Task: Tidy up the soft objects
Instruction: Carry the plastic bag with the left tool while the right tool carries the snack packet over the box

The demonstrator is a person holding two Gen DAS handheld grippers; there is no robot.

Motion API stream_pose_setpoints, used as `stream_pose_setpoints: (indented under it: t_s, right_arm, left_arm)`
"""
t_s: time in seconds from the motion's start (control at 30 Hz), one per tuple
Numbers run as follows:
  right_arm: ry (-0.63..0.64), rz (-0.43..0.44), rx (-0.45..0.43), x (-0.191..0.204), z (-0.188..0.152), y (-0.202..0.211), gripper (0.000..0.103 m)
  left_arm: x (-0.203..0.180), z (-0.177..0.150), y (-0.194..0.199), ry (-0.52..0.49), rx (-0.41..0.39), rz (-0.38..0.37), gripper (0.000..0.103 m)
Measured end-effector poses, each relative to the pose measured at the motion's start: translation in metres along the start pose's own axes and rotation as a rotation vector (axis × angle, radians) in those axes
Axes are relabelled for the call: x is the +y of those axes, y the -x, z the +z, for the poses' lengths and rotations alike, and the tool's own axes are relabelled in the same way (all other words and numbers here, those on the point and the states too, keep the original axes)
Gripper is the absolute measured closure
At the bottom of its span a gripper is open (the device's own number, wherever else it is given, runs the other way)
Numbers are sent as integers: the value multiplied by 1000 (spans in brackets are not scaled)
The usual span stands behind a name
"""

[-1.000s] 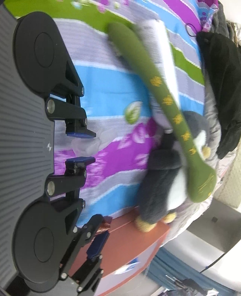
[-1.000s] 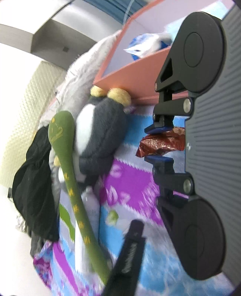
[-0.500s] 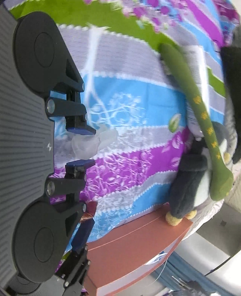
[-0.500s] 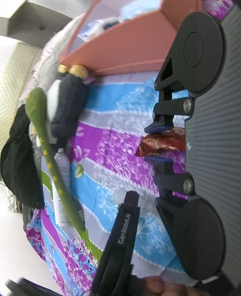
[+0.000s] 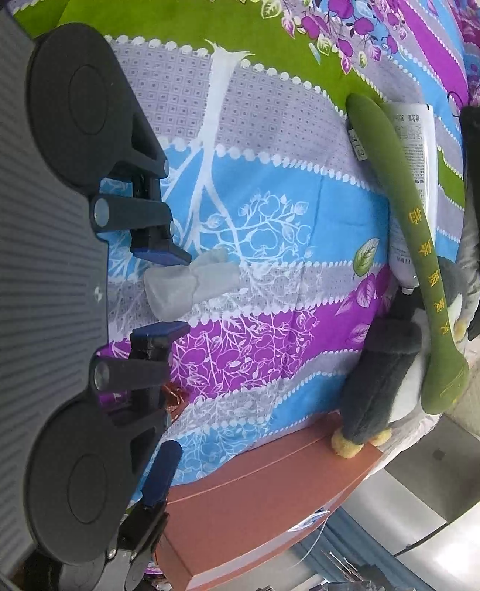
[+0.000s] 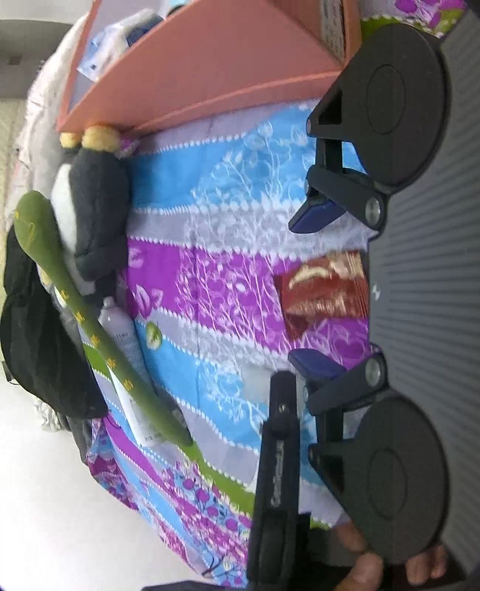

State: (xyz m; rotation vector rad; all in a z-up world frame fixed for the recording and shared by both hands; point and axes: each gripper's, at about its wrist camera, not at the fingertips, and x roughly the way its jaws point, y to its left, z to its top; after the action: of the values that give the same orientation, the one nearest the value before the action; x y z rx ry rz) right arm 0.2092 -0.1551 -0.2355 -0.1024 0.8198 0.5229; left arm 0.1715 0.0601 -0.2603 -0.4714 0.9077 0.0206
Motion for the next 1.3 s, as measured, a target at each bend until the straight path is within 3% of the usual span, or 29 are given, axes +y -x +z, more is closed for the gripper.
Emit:
stream_pose_setpoints:
  t_s: [0.07,0.17,0.23,0.27,0.47,0.87,1.03,1.13,1.3]
  right_arm:
    - [2,15,-6,-2,-1,-2,32]
    - [-1,120,20,-5,1,-8,33]
    - [-2,117,39,-4,2,-12,34]
    - [5,102,51,-3,1,-15,42]
    - [29,75,61,2,-2,-16,61]
    - [0,26,40,3,8,6,63]
    - [17,-11,-24,12,19,31,63]
    - [116,-91,-93,29,25,49,63]
    - [72,-60,-125,33,37,73,63]
  left_arm:
    - [0,0,0,-7,0,-4,67]
    - [0,0,0,-11,-2,-7,66]
    - [1,0,-1,-6,0,-9,67]
    - [1,0,-1,-6,4,-8,67]
    - [1,0,-3,-10,4,-3,67]
    - [-4,3,15,2,-44,-4,72]
    - [-13,14,37,-17,-78,-22,72]
    - [-25,20,55,-63,-96,-30,72]
    - [-43,28,82,-113,-119,-49,72]
